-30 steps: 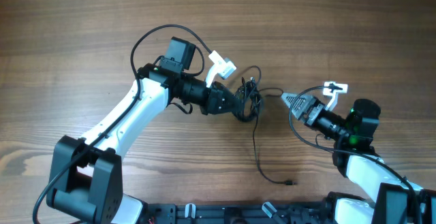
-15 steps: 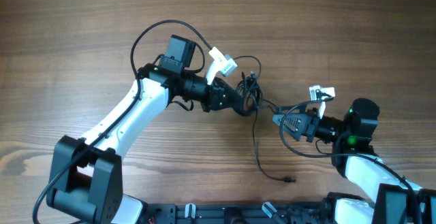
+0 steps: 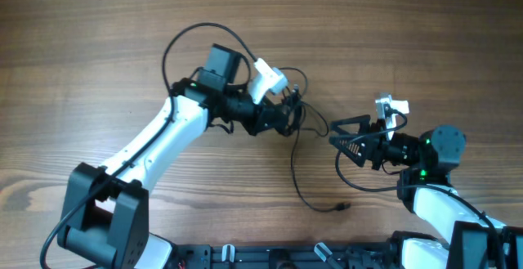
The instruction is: Untangle cables
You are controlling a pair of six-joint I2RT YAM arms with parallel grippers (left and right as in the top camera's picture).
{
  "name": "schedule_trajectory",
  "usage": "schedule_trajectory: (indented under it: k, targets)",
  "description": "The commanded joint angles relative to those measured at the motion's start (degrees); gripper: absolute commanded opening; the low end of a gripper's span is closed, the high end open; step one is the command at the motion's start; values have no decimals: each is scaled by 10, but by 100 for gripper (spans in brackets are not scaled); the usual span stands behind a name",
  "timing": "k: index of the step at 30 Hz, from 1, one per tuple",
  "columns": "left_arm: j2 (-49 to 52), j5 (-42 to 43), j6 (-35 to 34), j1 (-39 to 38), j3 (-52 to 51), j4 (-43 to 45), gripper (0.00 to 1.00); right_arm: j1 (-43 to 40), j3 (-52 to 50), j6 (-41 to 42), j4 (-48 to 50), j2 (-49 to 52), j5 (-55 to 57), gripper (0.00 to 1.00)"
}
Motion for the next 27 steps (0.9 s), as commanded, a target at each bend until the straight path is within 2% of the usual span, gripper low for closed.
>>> schedule_trajectory:
  k: [1,9,14,25,27]
  targets:
    - [-9,-5,1,-42,4,6,4,43,2,90,22,4,79,50]
    - [-9,-21,1,-81,4,7,4,94,2,63,-37,4,204,49]
    - [-9,-21,1,-86,4,7,4,94,2,45,-85,4,207,47]
    - [-9,-2,1,-92,4,23,4,124,2,63,-84,4,203,46]
    - [-9,-2,1,-97,4,27,4,136,2,64,-84,4,202,42]
